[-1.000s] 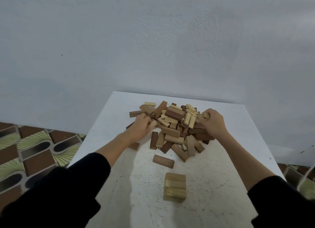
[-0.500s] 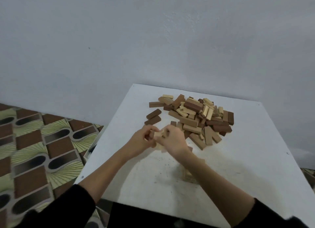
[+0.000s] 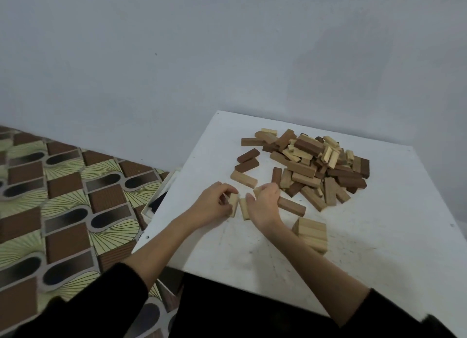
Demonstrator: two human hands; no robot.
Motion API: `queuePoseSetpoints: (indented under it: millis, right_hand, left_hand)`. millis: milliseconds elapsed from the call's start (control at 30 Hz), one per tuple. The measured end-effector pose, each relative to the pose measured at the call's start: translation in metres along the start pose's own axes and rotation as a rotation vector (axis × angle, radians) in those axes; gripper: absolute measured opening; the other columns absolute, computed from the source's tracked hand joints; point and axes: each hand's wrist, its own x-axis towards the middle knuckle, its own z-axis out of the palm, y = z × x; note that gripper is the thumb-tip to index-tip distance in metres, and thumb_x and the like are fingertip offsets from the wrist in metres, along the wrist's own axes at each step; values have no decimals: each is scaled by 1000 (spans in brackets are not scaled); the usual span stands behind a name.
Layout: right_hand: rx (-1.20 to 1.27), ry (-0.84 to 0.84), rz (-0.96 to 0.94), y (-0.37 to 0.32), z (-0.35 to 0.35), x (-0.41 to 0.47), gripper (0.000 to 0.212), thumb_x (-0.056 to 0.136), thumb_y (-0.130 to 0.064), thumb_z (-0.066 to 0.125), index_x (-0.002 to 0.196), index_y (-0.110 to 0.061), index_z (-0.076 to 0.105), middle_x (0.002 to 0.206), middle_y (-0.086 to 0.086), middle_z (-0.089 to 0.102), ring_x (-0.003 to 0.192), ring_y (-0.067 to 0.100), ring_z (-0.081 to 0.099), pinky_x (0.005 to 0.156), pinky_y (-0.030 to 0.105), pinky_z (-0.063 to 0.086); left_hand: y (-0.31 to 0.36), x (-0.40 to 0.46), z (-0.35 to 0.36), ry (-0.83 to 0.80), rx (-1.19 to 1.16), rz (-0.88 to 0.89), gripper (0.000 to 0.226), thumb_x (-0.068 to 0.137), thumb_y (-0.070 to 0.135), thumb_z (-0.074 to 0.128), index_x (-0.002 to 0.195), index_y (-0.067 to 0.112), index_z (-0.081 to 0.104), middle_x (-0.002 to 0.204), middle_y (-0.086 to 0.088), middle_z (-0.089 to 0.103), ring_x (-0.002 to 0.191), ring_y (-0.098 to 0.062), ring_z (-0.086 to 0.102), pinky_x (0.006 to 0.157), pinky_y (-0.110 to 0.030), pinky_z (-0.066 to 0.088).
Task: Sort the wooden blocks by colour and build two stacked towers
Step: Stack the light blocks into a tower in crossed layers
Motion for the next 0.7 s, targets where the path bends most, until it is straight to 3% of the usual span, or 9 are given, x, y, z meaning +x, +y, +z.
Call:
queuePoseSetpoints:
  millis: [100,233,400,500,700]
  right_hand:
    - [-105,25,-41,1,-2,2,27,97,-11,42,119,4,39,125,19,36,114,30,41,90,29,36]
    - [-264,60,-25,5,-7,5,24,97,-9,42,117,-6,55,124,13,40,117,28,35,89,30,34]
    - [-267,11,-18,5,-8,7,20,95,-8,50,114,-5,56,118,12,51,102,24,51,83,30,45]
    - [-302,30,-47,7,-6,6,16,94,-5,50,108,-7,58,115,9,47,87,19,50,75,27,46]
    - [-325,22,-37,7,-2,6,13,90,-3,52,94,-8,63,104,9,60,91,22,57,76,31,50]
  left_hand:
    - [-1,0,1,15,16,-6,35,81,-2,63,115,8,62,109,-3,51,79,-2,50,68,-2,39]
    - [-2,-2,5,40,9,-18,36,81,-2,64,117,5,62,110,-4,50,78,-2,49,69,-2,39]
    - [0,-6,7,9,7,-10,59,74,9,76,128,13,53,115,0,48,80,-3,50,68,-6,42]
    - [0,-8,9,-37,37,0,70,71,10,80,133,16,47,118,1,46,80,-5,50,67,-7,42]
    - [2,-8,17,-13,31,52,73,69,6,81,133,12,46,115,-3,48,75,-6,48,66,-7,41]
